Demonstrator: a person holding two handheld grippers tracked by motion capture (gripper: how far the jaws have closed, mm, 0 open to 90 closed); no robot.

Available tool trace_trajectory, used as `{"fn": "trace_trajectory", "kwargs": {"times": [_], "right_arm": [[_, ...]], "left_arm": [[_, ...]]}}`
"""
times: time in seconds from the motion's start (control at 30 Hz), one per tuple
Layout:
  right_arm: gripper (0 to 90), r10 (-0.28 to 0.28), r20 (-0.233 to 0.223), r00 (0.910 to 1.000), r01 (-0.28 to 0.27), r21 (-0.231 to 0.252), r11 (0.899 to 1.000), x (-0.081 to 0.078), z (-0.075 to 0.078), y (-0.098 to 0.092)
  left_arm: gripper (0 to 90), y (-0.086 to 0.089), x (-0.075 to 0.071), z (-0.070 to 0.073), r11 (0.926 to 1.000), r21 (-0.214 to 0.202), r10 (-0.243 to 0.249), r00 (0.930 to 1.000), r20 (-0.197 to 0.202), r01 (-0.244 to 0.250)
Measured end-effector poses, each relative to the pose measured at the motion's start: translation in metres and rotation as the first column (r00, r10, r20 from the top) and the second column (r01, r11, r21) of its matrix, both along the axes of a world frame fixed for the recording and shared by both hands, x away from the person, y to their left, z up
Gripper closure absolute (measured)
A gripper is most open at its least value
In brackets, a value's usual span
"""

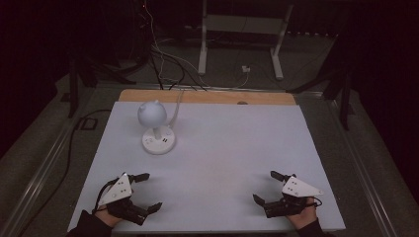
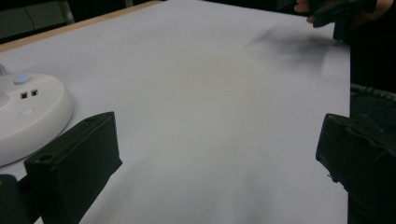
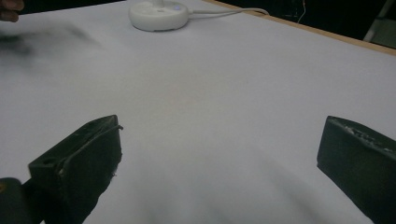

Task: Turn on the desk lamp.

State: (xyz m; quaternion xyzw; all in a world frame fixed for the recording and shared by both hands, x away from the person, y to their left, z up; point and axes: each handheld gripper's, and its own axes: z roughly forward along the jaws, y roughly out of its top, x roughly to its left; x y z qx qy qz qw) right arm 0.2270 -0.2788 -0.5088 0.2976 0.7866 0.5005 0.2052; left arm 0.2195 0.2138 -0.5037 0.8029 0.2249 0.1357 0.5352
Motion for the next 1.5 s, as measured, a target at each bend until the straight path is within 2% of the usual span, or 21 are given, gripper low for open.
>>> {"fn": "trace_trajectory", "kwargs": {"times": [0.13, 0.3, 0.47, 0.53, 0.6, 0.7, 0.93, 1.17, 1.27, 1.5], "right_arm": [[0.0, 0.012, -0.014, 0.9998, -0.012, -0.002, 1.000, 0.000, 0.002, 0.000], [0.0, 0.041, -0.005, 0.9992, -0.041, 0.013, 0.999, -0.001, 0.003, 0.002], [0.0, 0.034, -0.014, 0.9993, -0.033, 0.028, 0.999, -0.001, 0.003, 0.001], [0.0, 0.032, -0.010, 0.9995, -0.031, 0.050, 0.998, -0.001, 0.004, 0.000], [0.0, 0.033, 0.004, 0.9994, -0.033, 0.047, 0.998, -0.002, 0.005, 0.001], [0.0, 0.031, 0.009, 0.9995, -0.032, 0.054, 0.998, -0.003, 0.007, 0.001], [0.0, 0.026, 0.026, 0.9993, -0.028, 0.069, 0.997, -0.004, 0.009, 0.002], [0.0, 0.022, 0.028, 0.9994, -0.024, 0.072, 0.997, -0.005, 0.011, 0.002], [0.0, 0.018, 0.028, 0.9994, -0.020, 0.077, 0.997, -0.005, 0.011, 0.001], [0.0, 0.013, 0.027, 0.9995, -0.016, 0.082, 0.997, -0.005, 0.011, 0.001]], "left_arm": [[0.2, -0.001, -0.001, -0.001, 0.9998, 0.018, -0.011, 0.9999, 0.002, 0.011], [0.2, -0.002, -0.001, -0.002, 0.9994, 0.028, -0.020, 0.9998, -0.003, 0.021], [0.2, -0.003, 0.000, -0.001, 0.9994, 0.023, -0.028, 0.9996, -0.010, 0.028], [0.2, -0.005, -0.001, 0.000, 0.9982, 0.045, -0.040, 0.9991, -0.017, 0.041], [0.2, -0.006, -0.001, 0.002, 0.9977, 0.040, -0.054, 0.9983, -0.022, 0.055], [0.2, -0.009, -0.002, 0.004, 0.9956, 0.056, -0.074, 0.9969, -0.028, 0.075], [0.2, -0.014, 0.000, 0.014, 0.9928, 0.045, -0.109, 0.9929, -0.048, 0.111], [0.2, -0.017, 0.004, 0.023, 0.9939, 0.038, -0.102, 0.9937, -0.047, 0.104], [0.2, -0.019, 0.008, 0.030, 0.9955, 0.018, -0.092, 0.9948, -0.044, 0.093], [0.2, -0.019, 0.015, 0.040, 0.9993, 0.002, -0.037, 0.9991, -0.018, 0.037]]}}
